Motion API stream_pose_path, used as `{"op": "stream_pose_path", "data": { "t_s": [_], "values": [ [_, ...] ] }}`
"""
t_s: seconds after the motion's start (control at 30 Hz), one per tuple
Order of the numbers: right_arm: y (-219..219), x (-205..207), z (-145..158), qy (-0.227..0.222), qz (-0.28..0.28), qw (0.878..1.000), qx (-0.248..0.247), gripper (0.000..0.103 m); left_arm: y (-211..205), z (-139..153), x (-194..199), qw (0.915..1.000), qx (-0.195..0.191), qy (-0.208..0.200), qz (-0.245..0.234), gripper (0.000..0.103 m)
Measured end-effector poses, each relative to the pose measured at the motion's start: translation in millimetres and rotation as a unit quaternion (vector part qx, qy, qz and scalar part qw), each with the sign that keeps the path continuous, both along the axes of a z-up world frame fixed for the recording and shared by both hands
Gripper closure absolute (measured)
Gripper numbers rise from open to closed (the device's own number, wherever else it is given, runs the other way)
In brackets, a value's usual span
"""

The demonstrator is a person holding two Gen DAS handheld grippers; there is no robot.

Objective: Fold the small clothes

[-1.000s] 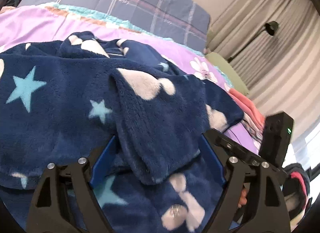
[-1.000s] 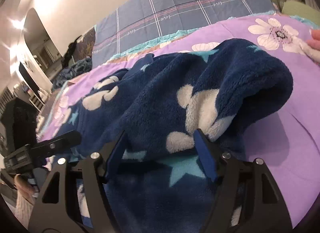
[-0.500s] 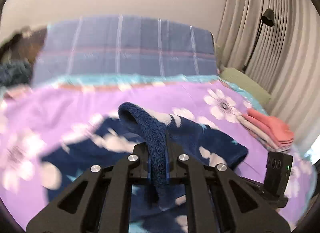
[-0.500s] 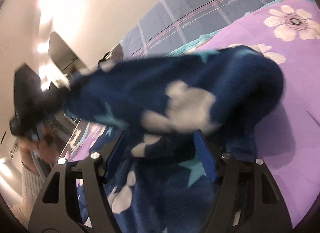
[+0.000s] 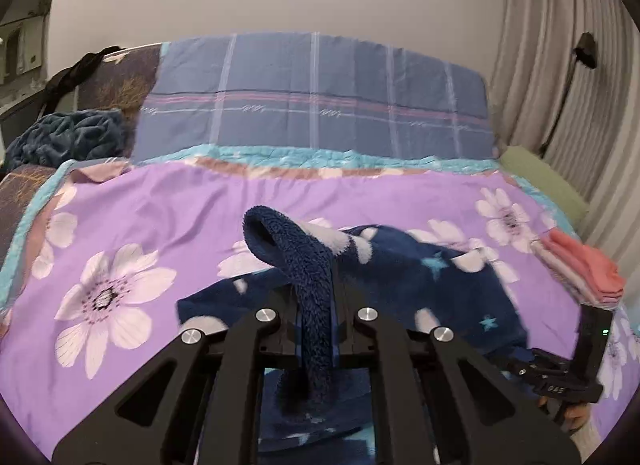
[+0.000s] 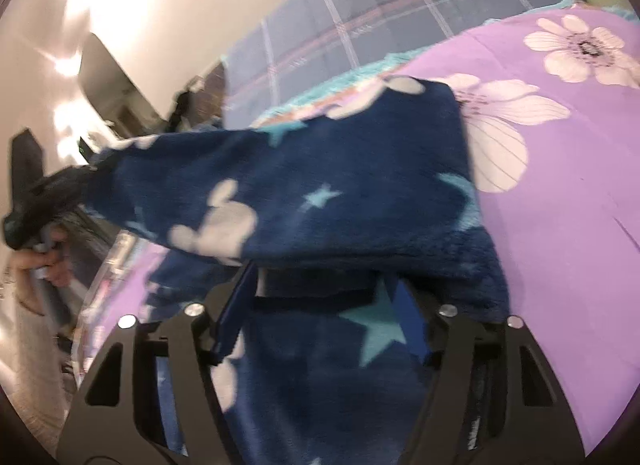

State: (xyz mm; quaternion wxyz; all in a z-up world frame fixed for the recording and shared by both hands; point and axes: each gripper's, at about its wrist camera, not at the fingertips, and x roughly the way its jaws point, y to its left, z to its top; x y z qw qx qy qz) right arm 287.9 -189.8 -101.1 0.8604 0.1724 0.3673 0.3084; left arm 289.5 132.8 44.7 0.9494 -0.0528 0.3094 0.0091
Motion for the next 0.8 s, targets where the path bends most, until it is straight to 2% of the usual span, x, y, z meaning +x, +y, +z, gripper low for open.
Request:
{"op": "stream_pose_path", "data": {
  "t_s": [0.1,0.17,0.23,0.3,0.37,0.47,0.53,0.63,0.7,0.73,0.8],
  "values": [
    [2.1,2.5,-1.4,0.003,-0.011,1.000,-0.020,0.046,4.9,-18.2,7.1,0.9986,0.039,0.020,0.030,0.093],
    [6.8,3.5,-4.9,0.006,-0.024,0.998,-0.055,0.052,9.5,-38.3,11.4,0.9957,0.067,0.045,0.044,0.093],
    [11.2,4.1,-5.1,0.005,-0.035,0.996,-0.085,0.064,14.9,-63.5,15.5,0.9917,0.086,0.079,0.052,0.086],
    [13.9,2.9,-6.1,0.003,-0.045,0.993,-0.105,0.067,18.9,-84.4,17.4,0.9853,0.115,0.107,0.066,0.080],
    [14.9,1.5,-8.4,0.004,-0.051,0.992,-0.113,0.072,24.6,-96.6,14.2,0.9806,0.137,0.115,0.081,0.080],
    [12.9,2.4,-10.5,0.007,-0.055,0.992,-0.113,0.075,28.3,-91.6,5.6,0.9850,0.117,0.100,0.078,0.074],
    [13.0,2.4,-10.9,0.007,-0.055,0.992,-0.113,0.075,24.3,-82.5,0.5,0.9873,0.118,0.078,0.073,0.065],
    [13.0,2.7,-11.3,0.008,-0.055,0.992,-0.111,0.075,14.4,-75.9,-3.4,0.9894,0.119,0.056,0.061,0.063],
    [13.7,4.4,-11.7,0.009,-0.054,0.992,-0.110,0.075,8.8,-83.6,0.4,0.9877,0.126,0.068,0.062,0.059],
    [13.6,3.5,-11.6,0.009,-0.054,0.992,-0.110,0.075,7.8,-96.4,5.1,0.9839,0.136,0.094,0.067,0.059],
    [13.2,3.9,-12.1,0.010,-0.054,0.993,-0.108,0.075,9.9,-120.7,11.9,0.9789,0.132,0.140,0.067,0.059]
  ]
}}
